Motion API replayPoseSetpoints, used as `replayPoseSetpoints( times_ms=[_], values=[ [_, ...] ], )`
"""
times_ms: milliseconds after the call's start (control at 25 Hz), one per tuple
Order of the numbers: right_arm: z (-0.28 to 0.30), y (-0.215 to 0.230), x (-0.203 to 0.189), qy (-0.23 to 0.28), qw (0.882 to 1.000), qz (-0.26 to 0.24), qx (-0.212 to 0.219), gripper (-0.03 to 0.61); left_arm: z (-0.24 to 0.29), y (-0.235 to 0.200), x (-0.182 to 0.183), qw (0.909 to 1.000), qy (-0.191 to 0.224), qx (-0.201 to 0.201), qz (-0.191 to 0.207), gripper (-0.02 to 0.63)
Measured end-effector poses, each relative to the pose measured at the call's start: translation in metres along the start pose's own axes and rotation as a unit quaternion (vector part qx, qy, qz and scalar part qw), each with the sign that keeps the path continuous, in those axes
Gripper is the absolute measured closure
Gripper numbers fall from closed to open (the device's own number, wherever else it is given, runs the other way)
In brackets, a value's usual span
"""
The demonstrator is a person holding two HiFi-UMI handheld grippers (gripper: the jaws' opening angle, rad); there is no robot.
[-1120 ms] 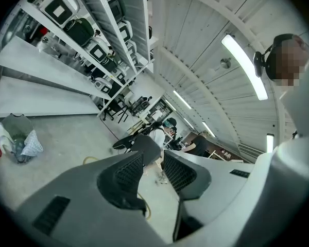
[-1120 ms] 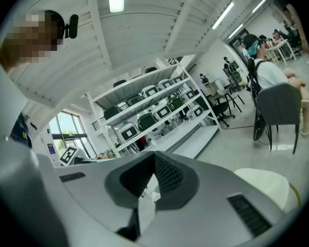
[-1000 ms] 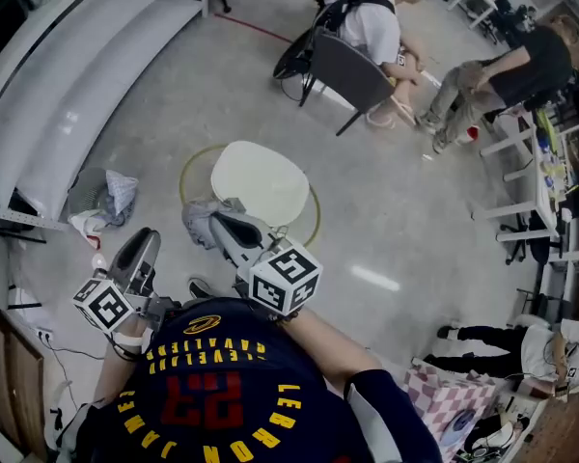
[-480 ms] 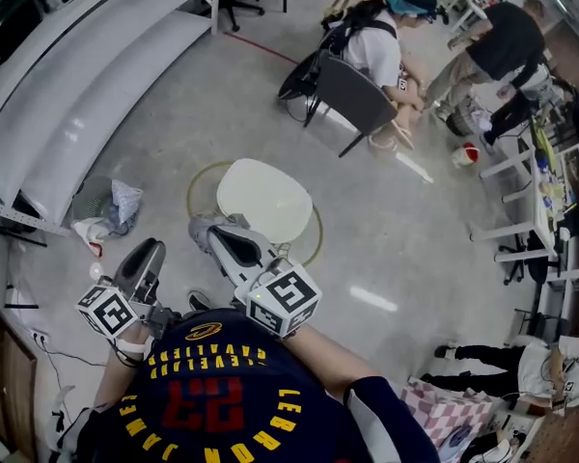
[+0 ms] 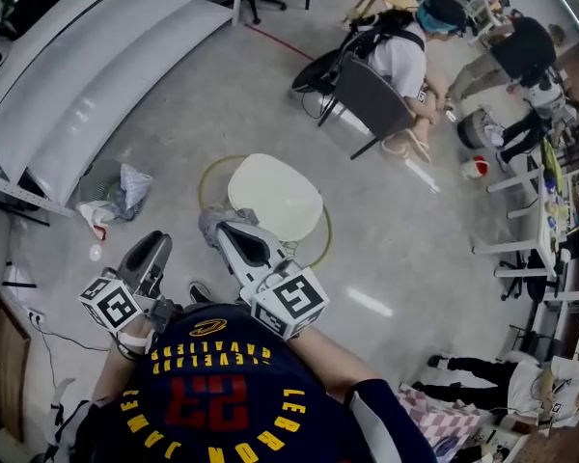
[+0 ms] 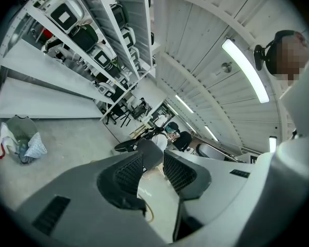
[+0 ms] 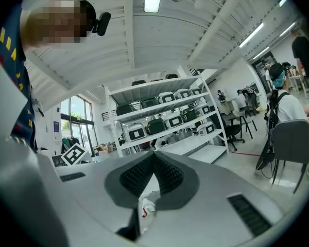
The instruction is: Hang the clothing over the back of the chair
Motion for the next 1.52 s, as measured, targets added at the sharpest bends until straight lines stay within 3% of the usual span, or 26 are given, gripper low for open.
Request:
replayPoseSetpoints(
  times_ms=[680, 1520],
  values=[
    [-0.008, 0.012, -0.001, -0.002, 1.0, 0.009, -0.021, 0.569, 0.014, 0.0, -0.004, 0.9998, -0.011, -0.016, 0.007, 0.485],
    [-0.005, 0.0, -0.01, -0.008, 1.0, 0.018, -0.014, 0.569, 0.0, -0.006, -0.008, 0.9999, -0.011, -0.007, 0.0, 0.485]
  ],
)
Point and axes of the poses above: the fingertips, and each gripper's own axes: z forward along the fingers, y to its right, x out of its top, the point moved 1 cm from there along -z, backward along the fingers, and after that the axes turned 4 degrees about x, right-handed, at the moved point
